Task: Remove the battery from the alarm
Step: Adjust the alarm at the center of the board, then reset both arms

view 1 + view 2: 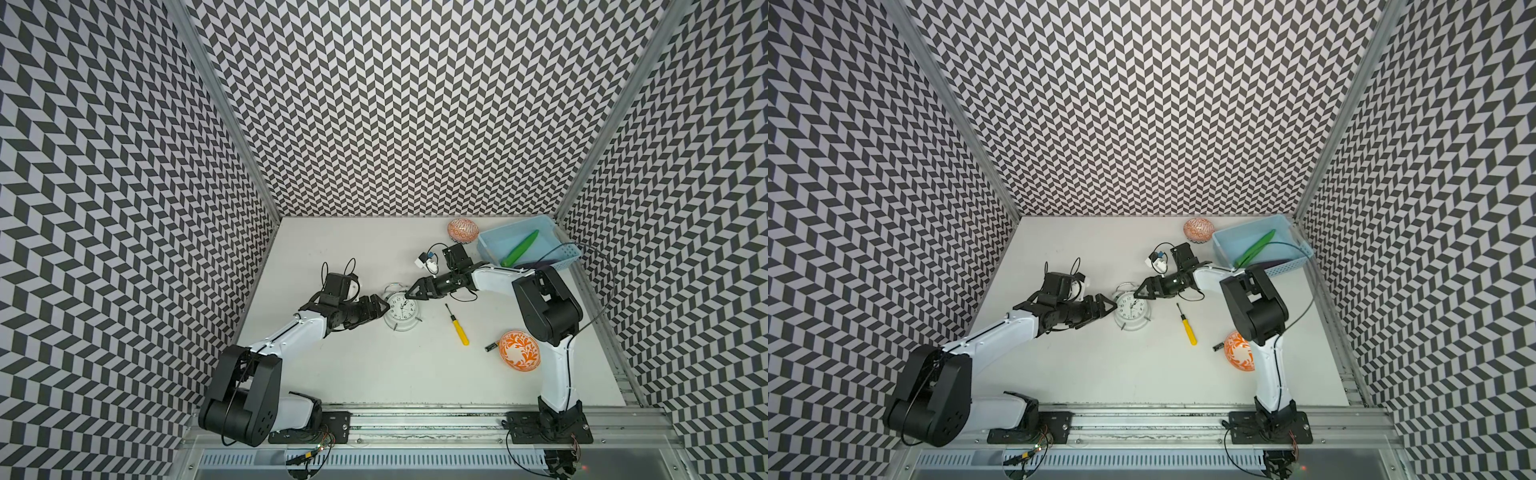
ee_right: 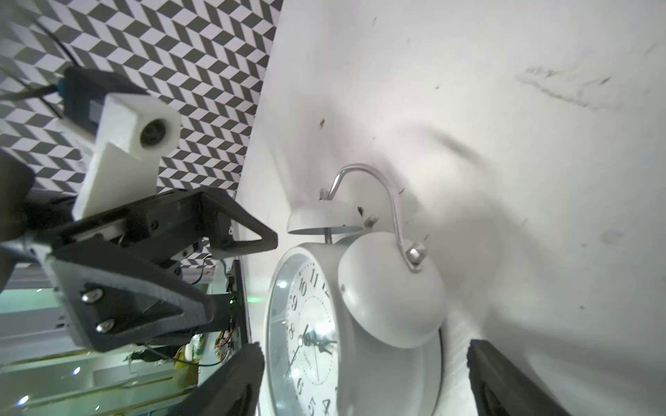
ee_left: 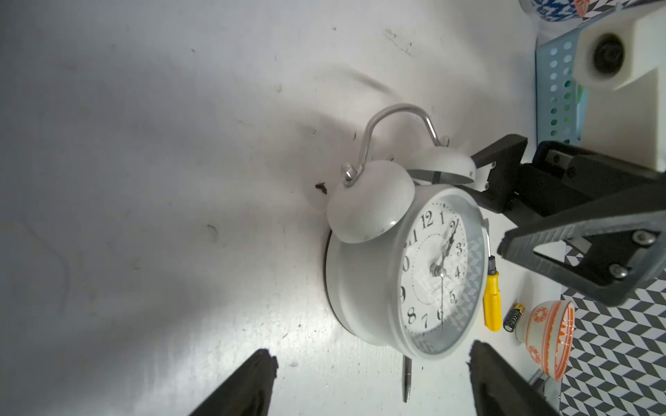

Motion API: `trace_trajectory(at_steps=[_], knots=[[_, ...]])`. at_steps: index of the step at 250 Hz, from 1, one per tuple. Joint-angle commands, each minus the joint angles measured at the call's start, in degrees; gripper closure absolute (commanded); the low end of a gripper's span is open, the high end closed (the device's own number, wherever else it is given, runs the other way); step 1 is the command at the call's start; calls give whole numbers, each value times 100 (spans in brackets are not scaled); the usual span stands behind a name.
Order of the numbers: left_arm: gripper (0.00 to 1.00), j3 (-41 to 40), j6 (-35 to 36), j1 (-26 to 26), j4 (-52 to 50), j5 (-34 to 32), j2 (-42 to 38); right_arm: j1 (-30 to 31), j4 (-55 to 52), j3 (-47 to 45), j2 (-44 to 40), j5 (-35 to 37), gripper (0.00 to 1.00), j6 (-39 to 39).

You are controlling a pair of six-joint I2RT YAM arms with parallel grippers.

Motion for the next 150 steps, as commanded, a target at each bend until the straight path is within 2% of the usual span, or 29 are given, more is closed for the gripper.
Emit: trace_trajectory(at_steps=[1,19,43,62,82,103,131,150], knots=[[15,159,27,6,167,-142,-158,-95,-616,-47,-729,1263,5,-277],[10,550,302,28,-247,-667,-364,-197,-470,-375,-1460,2289,2,-236],[0,1025,696,28,-571,-1692,-786,-423,289,-1313,-2852,4189,0,-74],[0,1190,947,28,-511,-2612,-1109,-697,1061,-2236,-3987,5462,0,21],[0,968,1204,37,-65,-3624,-1394,-1027,1988,-3227,-5058,6421,0,-161],[0,507,1306,99,572,-4594,-1448,-1338,3039,-4235,-5814,7073,0,-294],[0,-218,1606,352,1696,-5308,-1215,-1769,3890,-5256,-6335,7529,0,-280],[0,-684,1767,730,2629,-5266,-1031,-1905,4681,-5939,-6488,7796,0,-539]])
